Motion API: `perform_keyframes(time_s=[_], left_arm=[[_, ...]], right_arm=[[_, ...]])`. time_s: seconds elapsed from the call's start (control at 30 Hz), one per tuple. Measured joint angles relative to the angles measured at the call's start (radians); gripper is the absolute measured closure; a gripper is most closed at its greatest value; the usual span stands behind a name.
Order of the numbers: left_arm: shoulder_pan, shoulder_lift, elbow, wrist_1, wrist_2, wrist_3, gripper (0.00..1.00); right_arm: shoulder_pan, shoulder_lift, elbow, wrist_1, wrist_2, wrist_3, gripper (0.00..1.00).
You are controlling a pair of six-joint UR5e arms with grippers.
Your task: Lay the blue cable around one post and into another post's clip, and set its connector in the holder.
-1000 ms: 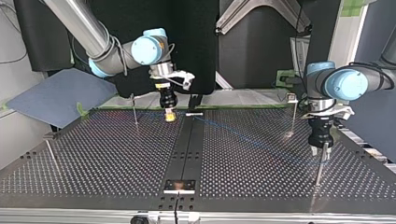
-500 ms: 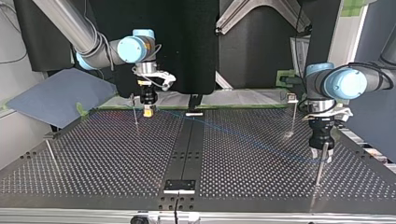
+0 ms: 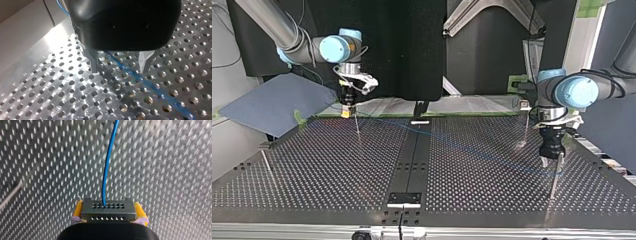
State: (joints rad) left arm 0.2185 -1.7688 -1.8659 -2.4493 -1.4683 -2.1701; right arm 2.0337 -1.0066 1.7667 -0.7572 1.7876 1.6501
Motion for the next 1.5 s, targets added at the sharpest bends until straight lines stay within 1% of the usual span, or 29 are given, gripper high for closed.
perform_keyframes(time_s=[0.2,0.5,0.63,0.73,0.83,0.93,1.07,1.27,1.5], left_arm=[[0.0,-0.003,0.0,0.009,0.0,-0.006,0.19],[0.0,-0.003,0.0,0.01,-0.007,-0.006,0.19],[0.0,-0.003,-0.001,0.009,-0.013,-0.004,0.19],[0.0,-0.003,0.0,0.009,-0.016,-0.003,0.19],[0.0,-0.003,0.0,0.008,-0.017,-0.002,0.19],[0.0,-0.003,0.0,0.007,-0.017,-0.002,0.19],[0.0,-0.003,-0.001,0.007,-0.017,-0.002,0.19],[0.002,-0.003,0.0,0.007,-0.017,-0.002,0.19],[0.003,-0.003,0.0,0.008,-0.017,-0.002,0.19]], right_arm=[[-0.046,0.001,0.046,-0.046,0.023,-0.005,1.0],[-0.114,0.001,0.114,-0.114,0.074,-0.01,1.0],[-0.149,0.004,0.149,-0.149,0.097,-0.011,1.0],[-0.173,0.016,0.174,-0.174,0.114,-0.015,1.0],[-0.188,0.034,0.197,-0.197,0.133,-0.012,1.0],[-0.196,0.055,0.219,-0.219,0.15,-0.004,1.0],[-0.202,0.086,0.25,-0.25,0.16,0.0,1.0],[-0.204,0.135,0.299,-0.299,0.162,-0.011,1.0],[-0.206,0.201,0.366,-0.366,0.16,-0.015,1.0]])
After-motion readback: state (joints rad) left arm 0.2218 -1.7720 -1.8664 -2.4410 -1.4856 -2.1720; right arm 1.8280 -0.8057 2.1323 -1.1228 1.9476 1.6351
